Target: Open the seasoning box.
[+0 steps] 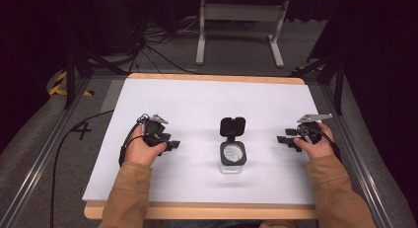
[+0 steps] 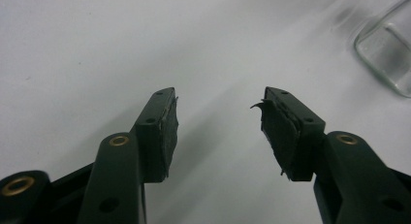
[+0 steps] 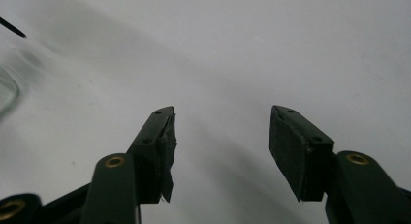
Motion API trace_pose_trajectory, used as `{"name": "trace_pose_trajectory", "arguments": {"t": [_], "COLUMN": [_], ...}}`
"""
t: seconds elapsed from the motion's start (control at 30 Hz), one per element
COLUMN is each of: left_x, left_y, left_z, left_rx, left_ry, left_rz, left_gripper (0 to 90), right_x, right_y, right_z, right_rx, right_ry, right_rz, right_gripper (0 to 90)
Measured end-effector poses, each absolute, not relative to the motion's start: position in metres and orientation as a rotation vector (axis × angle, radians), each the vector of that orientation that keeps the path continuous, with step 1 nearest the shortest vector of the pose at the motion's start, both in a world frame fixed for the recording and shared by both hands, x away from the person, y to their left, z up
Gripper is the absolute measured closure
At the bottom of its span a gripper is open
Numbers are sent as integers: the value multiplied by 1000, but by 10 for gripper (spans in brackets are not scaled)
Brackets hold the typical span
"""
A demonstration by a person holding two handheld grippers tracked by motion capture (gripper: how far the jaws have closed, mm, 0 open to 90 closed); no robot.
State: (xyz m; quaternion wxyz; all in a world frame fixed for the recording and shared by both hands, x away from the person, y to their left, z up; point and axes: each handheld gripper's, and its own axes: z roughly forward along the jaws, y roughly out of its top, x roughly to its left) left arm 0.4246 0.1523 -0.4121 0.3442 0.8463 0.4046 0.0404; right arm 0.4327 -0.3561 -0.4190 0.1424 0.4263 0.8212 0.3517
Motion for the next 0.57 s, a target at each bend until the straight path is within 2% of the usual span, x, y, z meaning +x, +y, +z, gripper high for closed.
{"name": "trace_pose_trajectory", "arguments": {"t": [0.23,0.57], "left_x": [428,428], "left_y": [153,149], "left_z": [-419,-417], "left_rx": [2227,2224], "left_ry": [1059,1039], "left_rz": [92,87], "left_gripper": [467,462], "right_x": [436,434], "right_y": [-356,-353], "right_z": [-431,-430], "right_rx": [1241,1220], "right_ry": [2398,2393], "right_rz": [958,970], "right_gripper": [417,412]}}
